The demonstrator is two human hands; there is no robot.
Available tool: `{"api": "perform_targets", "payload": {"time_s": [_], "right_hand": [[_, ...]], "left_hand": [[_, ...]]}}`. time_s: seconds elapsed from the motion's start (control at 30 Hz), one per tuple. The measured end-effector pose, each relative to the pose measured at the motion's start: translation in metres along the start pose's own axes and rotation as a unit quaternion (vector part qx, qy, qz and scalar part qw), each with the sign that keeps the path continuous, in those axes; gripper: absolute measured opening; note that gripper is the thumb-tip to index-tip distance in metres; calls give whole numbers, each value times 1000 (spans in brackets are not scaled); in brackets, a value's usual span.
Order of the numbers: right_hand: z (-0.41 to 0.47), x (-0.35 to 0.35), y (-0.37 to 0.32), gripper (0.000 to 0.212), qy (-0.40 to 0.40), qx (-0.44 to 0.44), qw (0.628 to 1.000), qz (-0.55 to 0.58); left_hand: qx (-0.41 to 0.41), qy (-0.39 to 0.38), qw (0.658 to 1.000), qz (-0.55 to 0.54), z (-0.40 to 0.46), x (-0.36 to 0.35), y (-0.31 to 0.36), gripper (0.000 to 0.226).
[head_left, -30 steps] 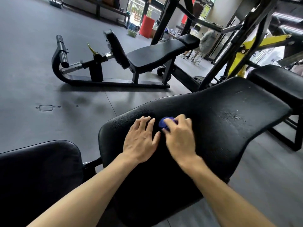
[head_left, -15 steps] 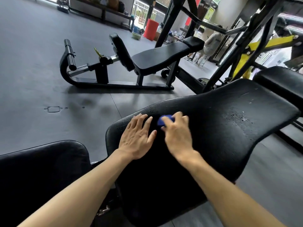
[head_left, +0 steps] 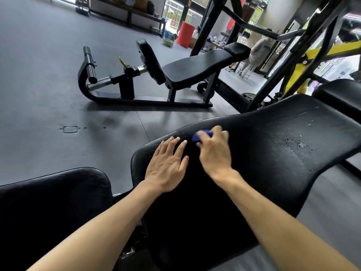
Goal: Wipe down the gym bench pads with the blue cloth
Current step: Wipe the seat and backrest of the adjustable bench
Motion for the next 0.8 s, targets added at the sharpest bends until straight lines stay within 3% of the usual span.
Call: {"api": "perform_targets", "payload": {"time_s": [0.1, 0.27, 0.37, 0.5, 0.6, 0.73, 0.8], "right_hand": [[-1, -7, -6, 26, -50, 76, 995, 39], [52, 19, 101, 25, 25, -69, 995, -73], [54, 16, 93, 20, 34, -118, 989, -78], [16, -19, 3, 27, -26, 25, 999, 13], [28, -24, 16, 35, -66, 92, 993, 37], [79, 2, 117, 25, 21, -80, 994, -69], [85, 2, 124, 21, 31, -130, 987, -93]], "left_hand": [[2, 10, 1000, -9, 1, 2, 0, 78], [15, 16, 1000, -22, 6, 8, -2, 54], [25, 33, 999, -6, 28, 14, -6, 34], [50, 80, 995, -29, 35, 13, -12, 23], [52, 84, 994, -46, 32, 8, -19, 46], [47, 56, 996, -44, 34, 6, -18, 54], [52, 55, 996, -41, 33, 4, -19, 55]]}}
Point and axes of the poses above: each hand's wrist, its own z-axis towards the middle knuckle, its own x-axis out of the back of the hand, y = z × x, the point moved 9 cm from there along z, towards the middle knuckle, and after that the axes turned 10 degrees about y, right-handed, at the moved point
